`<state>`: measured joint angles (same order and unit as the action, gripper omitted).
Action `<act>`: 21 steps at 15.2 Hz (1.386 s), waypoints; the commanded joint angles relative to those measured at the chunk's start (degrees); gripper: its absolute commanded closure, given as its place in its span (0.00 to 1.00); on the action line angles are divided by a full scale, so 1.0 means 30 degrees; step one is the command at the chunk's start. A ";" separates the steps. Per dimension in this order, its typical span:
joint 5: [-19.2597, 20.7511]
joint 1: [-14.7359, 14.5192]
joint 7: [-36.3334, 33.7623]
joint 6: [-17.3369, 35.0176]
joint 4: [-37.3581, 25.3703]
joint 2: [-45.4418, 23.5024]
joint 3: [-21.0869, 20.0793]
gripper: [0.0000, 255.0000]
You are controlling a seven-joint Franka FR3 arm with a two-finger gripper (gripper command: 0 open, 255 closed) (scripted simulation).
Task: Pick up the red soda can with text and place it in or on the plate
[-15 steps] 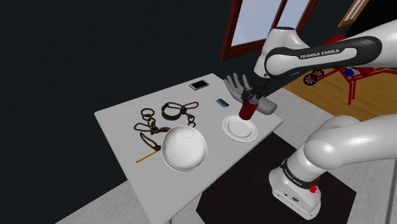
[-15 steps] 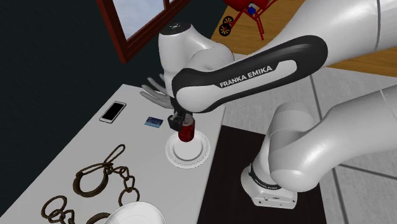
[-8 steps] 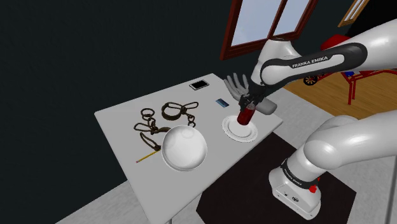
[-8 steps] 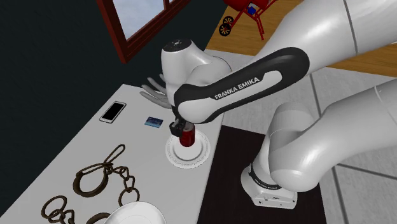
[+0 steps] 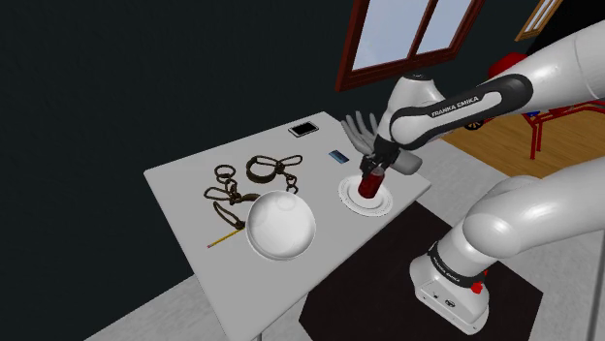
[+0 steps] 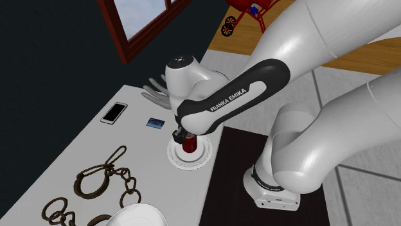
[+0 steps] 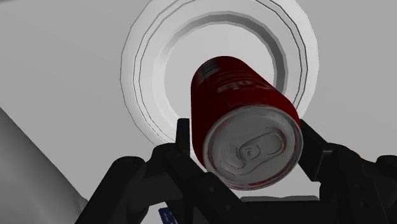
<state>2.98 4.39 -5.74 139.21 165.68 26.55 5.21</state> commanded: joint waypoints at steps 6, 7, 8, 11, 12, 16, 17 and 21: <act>-0.0002 -0.0009 -0.0009 0.0297 0.0104 -0.0168 0.0002 1.00; -0.0002 -0.0009 -0.0009 0.0297 0.0104 -0.0168 0.0002 1.00; -0.0002 -0.0009 -0.0009 0.0297 0.0104 -0.0168 0.0002 0.00; -0.0002 -0.0010 -0.0010 0.0295 0.0107 -0.0163 0.0001 0.00; -0.0002 -0.0009 -0.0010 0.0295 0.0107 -0.0163 0.0001 0.00; -0.0012 0.0029 -0.0040 -0.2496 -0.0761 0.1761 -0.0106 0.00; -0.0023 0.0035 -0.0043 -0.3194 -0.1037 0.2183 -0.0135 0.00; -0.0023 0.0035 -0.0043 -0.3194 -0.1036 0.2184 -0.0135 0.00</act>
<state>2.90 4.48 -5.88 129.87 162.61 32.92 4.80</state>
